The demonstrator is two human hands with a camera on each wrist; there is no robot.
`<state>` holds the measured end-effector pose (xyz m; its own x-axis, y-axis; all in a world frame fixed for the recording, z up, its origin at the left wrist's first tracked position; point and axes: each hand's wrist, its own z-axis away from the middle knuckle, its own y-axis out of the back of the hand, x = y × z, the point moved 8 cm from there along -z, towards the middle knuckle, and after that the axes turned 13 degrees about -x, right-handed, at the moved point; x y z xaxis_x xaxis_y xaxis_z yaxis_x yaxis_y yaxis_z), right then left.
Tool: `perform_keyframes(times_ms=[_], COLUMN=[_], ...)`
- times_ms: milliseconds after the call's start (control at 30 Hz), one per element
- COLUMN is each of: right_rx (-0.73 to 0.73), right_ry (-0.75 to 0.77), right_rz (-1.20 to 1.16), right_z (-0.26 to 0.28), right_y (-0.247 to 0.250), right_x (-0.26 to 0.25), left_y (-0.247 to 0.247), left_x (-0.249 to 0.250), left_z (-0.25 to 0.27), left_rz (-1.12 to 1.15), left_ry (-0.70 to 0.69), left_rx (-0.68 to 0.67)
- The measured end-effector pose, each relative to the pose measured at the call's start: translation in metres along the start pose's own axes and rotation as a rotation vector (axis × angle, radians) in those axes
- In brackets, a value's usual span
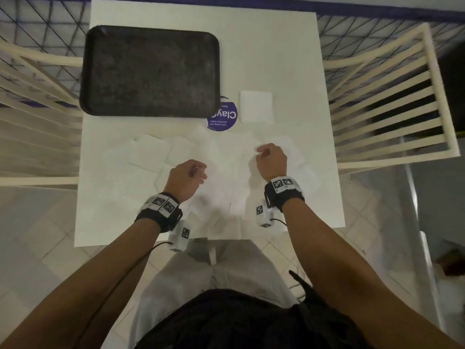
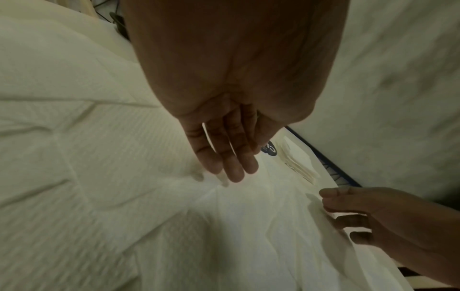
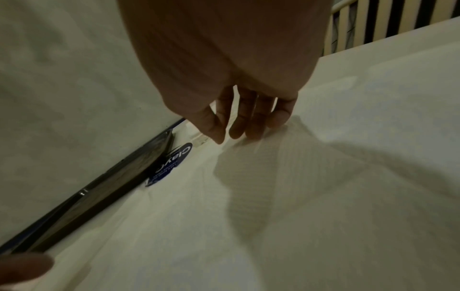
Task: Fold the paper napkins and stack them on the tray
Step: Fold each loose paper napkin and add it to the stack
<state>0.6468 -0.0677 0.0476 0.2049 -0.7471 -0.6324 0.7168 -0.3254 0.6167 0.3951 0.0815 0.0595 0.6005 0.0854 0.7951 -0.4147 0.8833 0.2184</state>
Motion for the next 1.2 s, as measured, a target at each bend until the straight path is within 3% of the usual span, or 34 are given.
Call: perform_keyframes(times_ms=[200,433,667,867,1000,1200], right_rx=[0.080,0.102,0.134,0.150,0.026,-0.092], right_ry=[-0.194,-0.266,-0.234,-0.092,0.046,0.109], right_rz=[0.083,-0.123,-0.132,-0.134,-0.286,-0.385], right_z=[0.036,0.046,0.052,0.059,0.063,0.057], right_y=[-0.004,-0.005,0.006,0.017,0.022,0.022], right_x=[0.035,0.052,0.047,0.033,0.008,-0.017], left_y=[-0.023,-0.039,-0.044,-0.050,-0.051,-0.053], left_x=[0.003,0.000,0.005,0.015,0.027,0.041], left_z=[0.000,0.002,0.003,-0.002,-0.004,-0.008], left_rz=[-0.003,-0.012,-0.020,-0.065,-0.150,-0.096], left_ry=[-0.022,-0.034,-0.040,-0.075,-0.127,-0.156], left_rx=[-0.077,-0.136,-0.117,-0.074,-0.040,-0.049])
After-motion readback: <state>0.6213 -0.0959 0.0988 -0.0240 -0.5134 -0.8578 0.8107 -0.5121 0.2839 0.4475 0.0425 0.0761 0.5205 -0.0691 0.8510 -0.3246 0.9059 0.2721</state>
